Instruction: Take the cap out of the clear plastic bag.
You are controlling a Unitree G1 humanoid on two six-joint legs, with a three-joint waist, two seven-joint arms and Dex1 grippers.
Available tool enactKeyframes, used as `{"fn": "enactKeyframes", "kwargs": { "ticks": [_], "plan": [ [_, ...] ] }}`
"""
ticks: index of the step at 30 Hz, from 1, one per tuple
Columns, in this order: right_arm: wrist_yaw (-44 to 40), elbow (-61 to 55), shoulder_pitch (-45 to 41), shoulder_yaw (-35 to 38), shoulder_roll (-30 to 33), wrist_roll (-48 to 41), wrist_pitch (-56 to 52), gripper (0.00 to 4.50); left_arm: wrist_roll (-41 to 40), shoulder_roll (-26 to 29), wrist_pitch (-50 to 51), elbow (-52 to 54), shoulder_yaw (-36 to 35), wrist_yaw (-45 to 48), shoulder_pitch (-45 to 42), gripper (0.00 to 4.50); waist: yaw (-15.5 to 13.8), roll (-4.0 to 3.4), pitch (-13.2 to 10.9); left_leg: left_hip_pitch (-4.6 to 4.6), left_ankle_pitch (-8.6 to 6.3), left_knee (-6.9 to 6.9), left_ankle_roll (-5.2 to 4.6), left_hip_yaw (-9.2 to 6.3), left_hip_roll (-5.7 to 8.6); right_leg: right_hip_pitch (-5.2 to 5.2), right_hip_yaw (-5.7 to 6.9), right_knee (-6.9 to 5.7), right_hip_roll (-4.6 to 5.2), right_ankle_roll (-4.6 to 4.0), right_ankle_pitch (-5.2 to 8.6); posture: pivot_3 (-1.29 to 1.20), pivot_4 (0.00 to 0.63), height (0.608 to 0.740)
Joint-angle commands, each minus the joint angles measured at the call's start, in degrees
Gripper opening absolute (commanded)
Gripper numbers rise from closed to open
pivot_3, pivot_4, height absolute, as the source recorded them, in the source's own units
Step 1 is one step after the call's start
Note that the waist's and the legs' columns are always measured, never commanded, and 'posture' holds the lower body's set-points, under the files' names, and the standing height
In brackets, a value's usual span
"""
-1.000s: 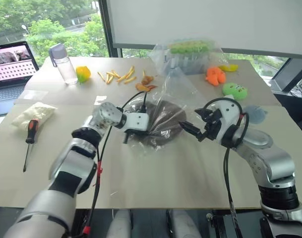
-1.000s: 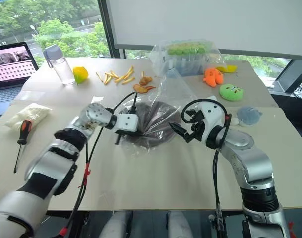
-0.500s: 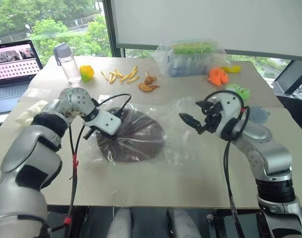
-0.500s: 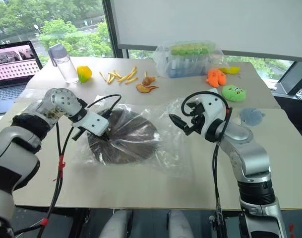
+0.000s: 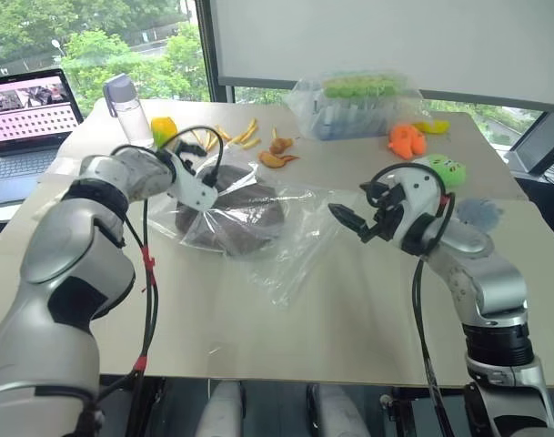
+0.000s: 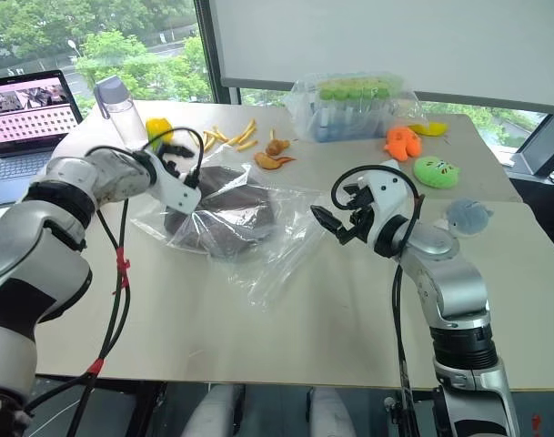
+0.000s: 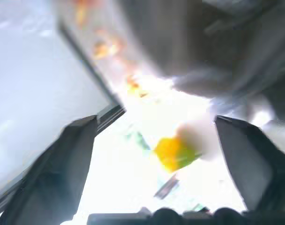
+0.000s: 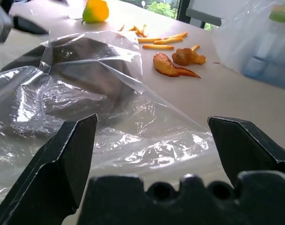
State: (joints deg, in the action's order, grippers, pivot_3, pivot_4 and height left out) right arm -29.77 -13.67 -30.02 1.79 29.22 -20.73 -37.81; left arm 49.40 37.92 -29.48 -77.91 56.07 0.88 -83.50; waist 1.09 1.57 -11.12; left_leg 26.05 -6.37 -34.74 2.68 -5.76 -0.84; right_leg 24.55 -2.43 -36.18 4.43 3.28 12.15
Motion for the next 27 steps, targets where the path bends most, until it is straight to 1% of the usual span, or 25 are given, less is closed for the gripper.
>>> {"fn": "enactKeyframes", "kwargs": {
  "ticks": [1,3,4,5,6,7,8,9,10,11,12,14,16,17,18,19,21,23,27],
  "plan": [
    [-0.25,0.26,-2.05,0.2,-0.23,0.86,2.44,4.5,-2.42,3.08,4.65,-0.49,-6.36,-3.38,-2.21,4.49,0.17,0.0,0.0,0.0,0.0,0.01,0.0,0.0,-0.01,0.02,0.0,-0.01,-0.01,0.0,0.0,0.0,0.15,0.74],
    [-0.49,0.72,-2.32,-0.03,-0.41,0.93,2.65,4.5,-6.66,3.76,5.13,-0.47,-11.76,0.26,-1.25,4.49,0.18,0.0,0.0,0.01,0.0,0.03,0.0,0.0,-0.01,0.06,0.01,-0.04,-0.01,0.0,0.0,0.0,0.15,0.74],
    [-0.68,0.98,-2.4,-0.23,-0.42,1.0,2.76,4.5,-13.08,3.65,5.41,-0.35,-18.15,4.97,-0.04,4.49,0.16,0.0,0.0,0.0,0.0,0.03,0.0,0.0,-0.01,0.06,0.01,-0.04,-0.01,-0.01,0.0,0.0,0.15,0.74],
    [-0.81,1.15,-2.43,-0.37,-0.4,1.04,2.85,4.5,-17.38,3.49,5.63,-0.18,-22.71,8.3,0.83,4.49,0.14,0.0,0.0,0.02,0.0,0.04,0.0,0.0,-0.01,0.07,0.02,-0.03,-0.01,-0.01,0.0,0.0,0.15,0.74],
    [-0.71,1.31,-2.39,-0.32,-0.54,0.99,2.77,4.5,-24.07,2.8,3.7,0.96,-29.07,12.32,2.09,4.49,0.15,0.0,0.0,0.02,0.01,0.03,0.0,0.0,0.0,0.07,0.01,-0.04,0.01,-0.01,0.0,0.0,0.15,0.74],
    [-0.61,1.39,-2.37,-0.28,-0.68,0.97,2.68,4.5,-28.47,2.33,2.32,1.99,-33.53,15.21,3.0,4.49,0.13,0.0,0.0,0.03,0.01,0.03,0.0,0.0,0.0,0.07,0.01,-0.01,0.01,-0.01,0.0,0.0,0.15,0.74],
    [-0.53,2.02,-2.51,-0.36,-0.67,1.34,2.76,4.5,-36.61,0.34,2.1,4.89,-39.98,22.67,4.61,4.49,0.03,0.0,0.0,0.03,0.01,0.02,0.01,0.0,0.0,0.06,0.02,-0.03,0.03,-0.01,0.0,0.0,0.15,0.74],
    [-0.52,2.73,-2.59,-0.59,-0.47,1.96,2.98,4.5,-43.06,-1.18,2.37,8.38,-44.62,29.25,6.55,4.49,-0.19,0.0,0.0,0.03,0.01,0.02,0.01,0.0,0.0,0.05,0.02,-0.02,0.02,-0.02,0.0,0.0,0.15,0.74],
    [-0.55,3.13,-2.64,-0.77,-0.32,2.43,3.11,4.5,-46.86,-2.08,3.13,11.08,-47.54,33.85,7.99,4.49,-0.42,0.0,0.0,0.03,0.02,0.01,0.02,0.0,0.0,0.03,0.03,-0.03,0.03,-0.03,-0.01,0.0,0.15,0.74],
    [-0.58,4.26,-2.91,-0.97,0.11,3.32,3.58,4.5,-52.39,-3.6,7.8,16.85,-50.72,38.91,10.84,4.49,-0.52,0.0,0.0,0.03,0.04,-0.01,0.03,0.0,0.0,-0.03,0.07,-0.02,0.04,-0.04,-0.02,0.0,0.15,0.74],
    [-0.57,4.8,-3.04,-1.08,0.37,3.89,3.81,4.5,-55.4,-4.34,11.46,21.19,-52.5,41.66,12.97,4.49,-0.48,0.0,0.0,0.04,0.06,-0.05,0.07,0.0,0.0,-0.08,0.1,-0.02,0.06,-0.04,-0.03,0.0,0.15,0.74],
    [-0.7,6.86,-3.64,-0.9,1.37,5.28,4.86,4.5,-61.14,-5.59,22.64,36.08,-53.02,47.48,20.02,4.49,0.1,-0.01,0.0,0.05,0.07,-0.11,0.08,0.0,0.0,-0.13,0.07,0.05,0.06,-0.02,-0.13,0.0,0.15,0.74],
    [-1.03,8.0,-3.97,-0.69,2.21,6.17,5.72,4.5,-66.58,-7.88,34.3,49.12,-54.23,46.69,25.59,4.49,0.61,-0.01,0.0,0.01,0.08,-0.1,0.07,0.02,-0.01,-0.16,0.01,0.02,0.04,-0.02,-0.17,0.0,0.15,0.74],
    [-1.12,8.28,-4.09,-0.67,2.42,6.35,5.95,4.5,-68.39,-8.81,38.39,53.41,-55.05,45.45,27.29,4.49,0.8,-0.01,0.0,-0.03,0.08,-0.08,0.07,0.02,-0.02,-0.17,0.0,-0.02,0.03,-0.02,-0.17,0.0,0.15,0.74],
    [-1.26,9.11,-4.47,-0.55,2.81,6.72,6.37,4.5,-70.57,-10.23,43.63,60.02,-53.62,45.61,30.31,4.49,1.03,-0.01,0.0,-0.06,0.08,-0.07,0.06,0.02,-0.03,-0.18,0.0,-0.05,0.02,-0.02,-0.17,0.0,0.15,0.74],
    [-1.38,10.16,-4.92,-0.48,3.24,7.27,6.96,4.5,-70.52,-10.98,46.37,65.83,-50.73,46.92,33.01,4.49,1.25,-0.01,0.0,-0.09,0.09,-0.09,0.05,0.0,-0.05,-0.18,0.01,-0.13,-0.01,-0.01,-0.16,0.0,0.15,0.74],
    [-1.42,11.47,-5.57,-0.58,3.73,8.3,7.89,4.5,-70.63,-13.24,51.88,72.78,-48.04,45.76,35.6,4.49,1.4,-0.01,0.0,-0.24,0.09,-0.08,0.04,0.0,-0.03,-0.3,-0.03,-0.14,0.0,-0.01,-0.16,0.0,0.15,0.74],
    [-1.3,11.96,-5.84,-0.68,3.91,9.01,8.47,4.5,-70.38,-14.64,55.7,76.48,-47.18,44.04,36.39,4.49,1.38,-0.01,0.0,-0.49,0.1,-0.09,0.03,0.02,-0.02,-0.53,-0.06,-0.12,0.0,-0.01,-0.16,0.0,0.15,0.74],
    [-0.04,10.27,-4.59,1.2,4.46,9.48,7.87,4.5,-70.71,-13.62,63.89,86.22,-40.91,47.25,39.72,4.49,1.89,-0.07,0.04,-0.73,0.17,0.01,-0.08,0.02,-0.05,-0.6,-0.1,-0.13,-0.04,-0.12,-0.25,0.0,0.15,0.74]
  ]
}}
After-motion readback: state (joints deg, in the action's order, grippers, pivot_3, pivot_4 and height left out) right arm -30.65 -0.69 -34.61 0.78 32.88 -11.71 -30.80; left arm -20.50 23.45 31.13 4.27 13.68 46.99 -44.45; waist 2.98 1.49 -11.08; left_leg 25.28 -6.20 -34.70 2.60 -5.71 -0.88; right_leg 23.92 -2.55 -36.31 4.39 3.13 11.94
